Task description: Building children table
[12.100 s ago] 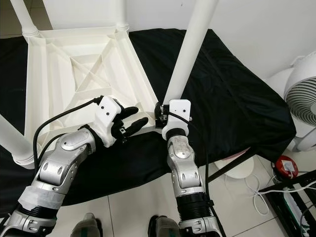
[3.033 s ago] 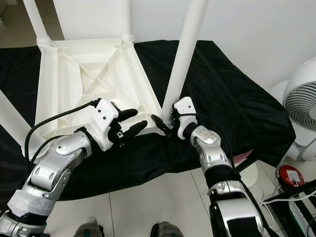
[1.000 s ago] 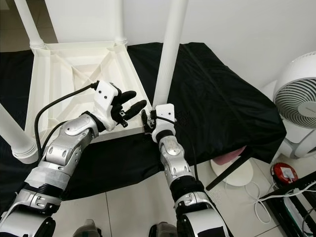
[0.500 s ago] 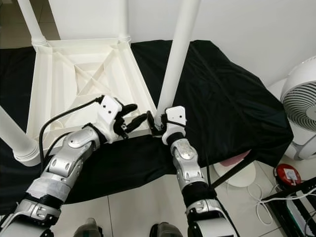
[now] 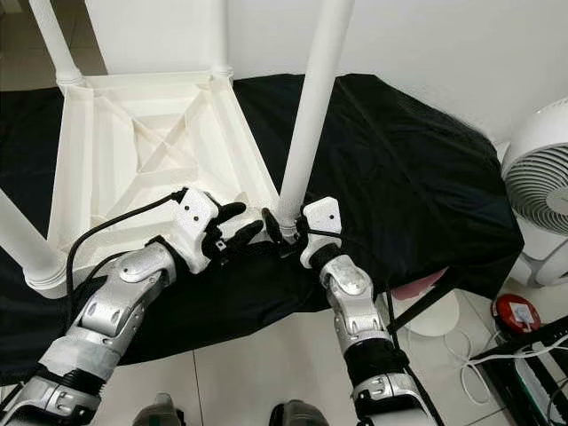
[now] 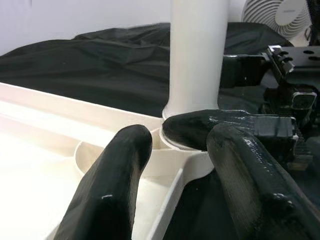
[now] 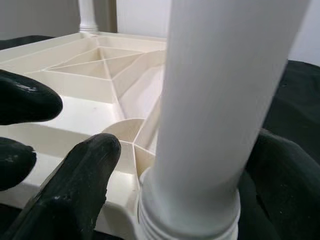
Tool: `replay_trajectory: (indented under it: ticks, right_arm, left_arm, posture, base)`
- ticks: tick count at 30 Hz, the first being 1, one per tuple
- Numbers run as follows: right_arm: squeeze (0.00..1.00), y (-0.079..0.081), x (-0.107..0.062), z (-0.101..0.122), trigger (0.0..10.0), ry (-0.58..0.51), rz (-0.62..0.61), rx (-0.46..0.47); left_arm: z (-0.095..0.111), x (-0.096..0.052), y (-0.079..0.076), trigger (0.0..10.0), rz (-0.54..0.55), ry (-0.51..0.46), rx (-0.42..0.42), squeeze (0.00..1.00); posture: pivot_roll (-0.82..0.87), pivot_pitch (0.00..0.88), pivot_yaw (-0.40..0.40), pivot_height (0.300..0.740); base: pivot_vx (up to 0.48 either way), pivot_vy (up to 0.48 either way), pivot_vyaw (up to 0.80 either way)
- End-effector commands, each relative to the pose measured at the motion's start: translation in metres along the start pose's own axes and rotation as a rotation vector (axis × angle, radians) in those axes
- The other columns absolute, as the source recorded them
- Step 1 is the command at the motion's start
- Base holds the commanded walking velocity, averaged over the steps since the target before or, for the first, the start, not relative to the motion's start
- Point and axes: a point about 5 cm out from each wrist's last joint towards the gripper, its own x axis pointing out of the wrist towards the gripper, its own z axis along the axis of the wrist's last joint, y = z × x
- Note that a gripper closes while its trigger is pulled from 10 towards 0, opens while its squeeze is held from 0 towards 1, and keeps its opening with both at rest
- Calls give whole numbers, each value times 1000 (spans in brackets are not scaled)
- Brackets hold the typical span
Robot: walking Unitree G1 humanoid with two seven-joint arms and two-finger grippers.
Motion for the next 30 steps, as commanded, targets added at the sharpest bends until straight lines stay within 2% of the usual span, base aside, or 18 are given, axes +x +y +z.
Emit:
replay_trajectory:
  ticks: [1, 2, 7, 9, 15, 20, 24, 25, 26, 27, 28, 30]
  right_arm:
    - [0, -2, -3, -2, 10000, 11, 16, 15]
    - [0, -3, -3, -2, 10000, 12, 32, 18]
    - [0, -8, -1, 0, 10000, 12, 51, -9]
    - [0, -13, 3, 2, 10000, 14, 75, -36]
    - [0, -22, 12, 5, 10000, 37, 170, -70]
    - [0, -23, 13, 5, 10000, 53, 190, -78]
    - [0, -25, 18, 2, 10000, 102, 275, -80]
    - [0, -25, 19, 2, 7765, 112, 301, -90]
    - [0, -26, 19, 2, 7765, 117, 316, -98]
    - [0, -26, 20, 3, 2471, 119, 327, -101]
    - [0, -27, 20, 3, 392, 121, 334, -112]
    - [0, -29, 21, 4, 0, 122, 347, -109]
  left_arm:
    - [1, -1, -12, 10000, -112, -3, 26, 0]
    - [0, -3, -17, 10000, -137, 2, 21, 0]
    - [-2, -4, -22, 10000, -145, 11, 8, 0]
    - [0, -3, -21, 10000, -134, 2, -11, 0]
    - [7, -2, -19, 10000, -115, -20, 3, 0]
    - [7, -2, -18, 10000, -117, -20, 2, 0]
    - [10, -3, -18, 10000, -119, -23, 10, 0]
    - [11, -3, -18, 10000, -121, -24, 11, 0]
    - [12, -3, -18, 10000, -123, -24, 11, 0]
    - [12, -4, -18, 10000, -124, -24, 12, 0]
    - [12, -4, -18, 10000, -125, -26, 12, 0]
    - [13, -4, -18, 10000, -126, -27, 13, 0]
  posture:
    - [66, 0, -57, 740]
    - [67, 0, -49, 740]
    - [66, 0, -45, 740]
    - [66, 0, -43, 740]
    - [66, 0, -43, 740]
    - [66, 0, -43, 740]
    - [66, 0, -43, 740]
    - [66, 0, -43, 740]
    - [66, 0, -43, 740]
    - [66, 0, -43, 740]
    - [92, 0, -48, 740]
    - [92, 0, -48, 740]
  base:
    - [0, 0, 0]
    - [0, 0, 0]
    - [0, 0, 0]
    - [0, 0, 0]
    - [0, 0, 0]
    - [0, 0, 0]
    - [0, 0, 0]
    - [0, 0, 0]
    - [0, 0, 0]
    - [0, 0, 0]
    - [0, 0, 0]
    - [0, 0, 0]
